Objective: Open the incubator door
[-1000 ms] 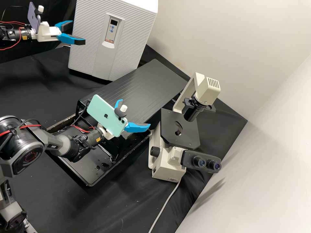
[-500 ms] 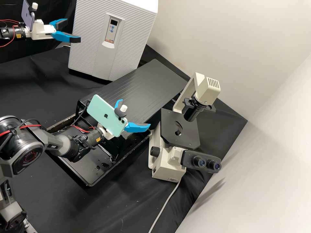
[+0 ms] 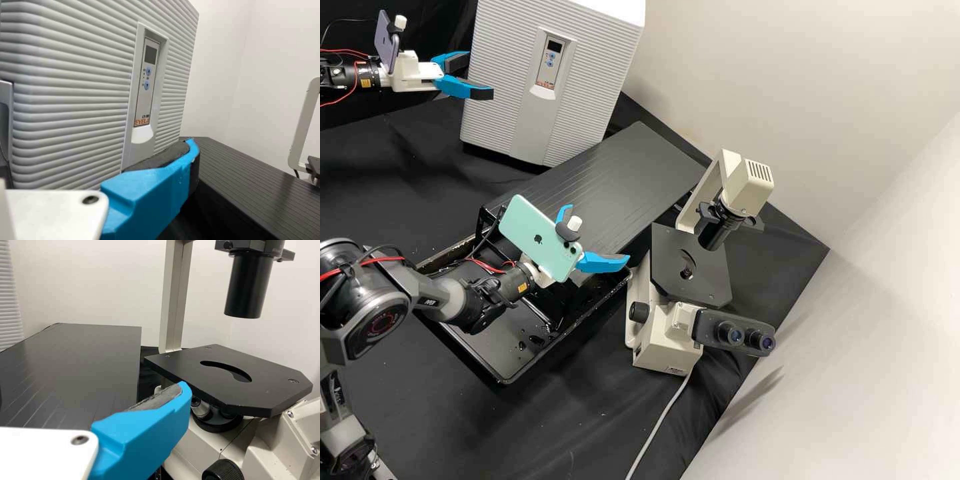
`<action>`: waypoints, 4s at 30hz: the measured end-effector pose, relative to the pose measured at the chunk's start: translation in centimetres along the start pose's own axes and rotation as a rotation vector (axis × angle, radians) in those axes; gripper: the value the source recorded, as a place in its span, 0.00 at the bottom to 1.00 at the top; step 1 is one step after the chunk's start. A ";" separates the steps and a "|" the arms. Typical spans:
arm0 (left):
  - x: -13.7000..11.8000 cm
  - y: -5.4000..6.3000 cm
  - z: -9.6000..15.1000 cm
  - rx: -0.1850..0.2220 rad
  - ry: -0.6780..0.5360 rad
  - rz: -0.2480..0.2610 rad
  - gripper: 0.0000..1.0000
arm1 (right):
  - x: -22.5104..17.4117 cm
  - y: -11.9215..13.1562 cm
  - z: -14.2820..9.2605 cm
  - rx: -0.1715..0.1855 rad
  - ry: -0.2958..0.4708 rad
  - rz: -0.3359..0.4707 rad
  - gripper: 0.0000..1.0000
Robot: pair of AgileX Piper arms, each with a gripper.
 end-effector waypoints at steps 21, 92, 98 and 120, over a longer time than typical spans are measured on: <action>-0.3 0.3 -0.7 -0.001 0.020 0.009 0.00 | 0.0 0.0 0.0 0.000 0.000 0.000 1.00; -2.6 -2.2 2.9 -0.009 -0.134 -0.067 0.00 | 0.0 0.0 0.0 0.000 0.000 0.000 1.00; -3.4 -1.9 2.9 -0.034 -0.083 -0.040 1.00 | 0.0 0.0 0.0 0.000 0.000 0.000 1.00; -7.0 0.9 -1.9 -0.026 0.208 0.063 1.00 | 0.0 0.0 0.0 0.000 0.000 0.000 1.00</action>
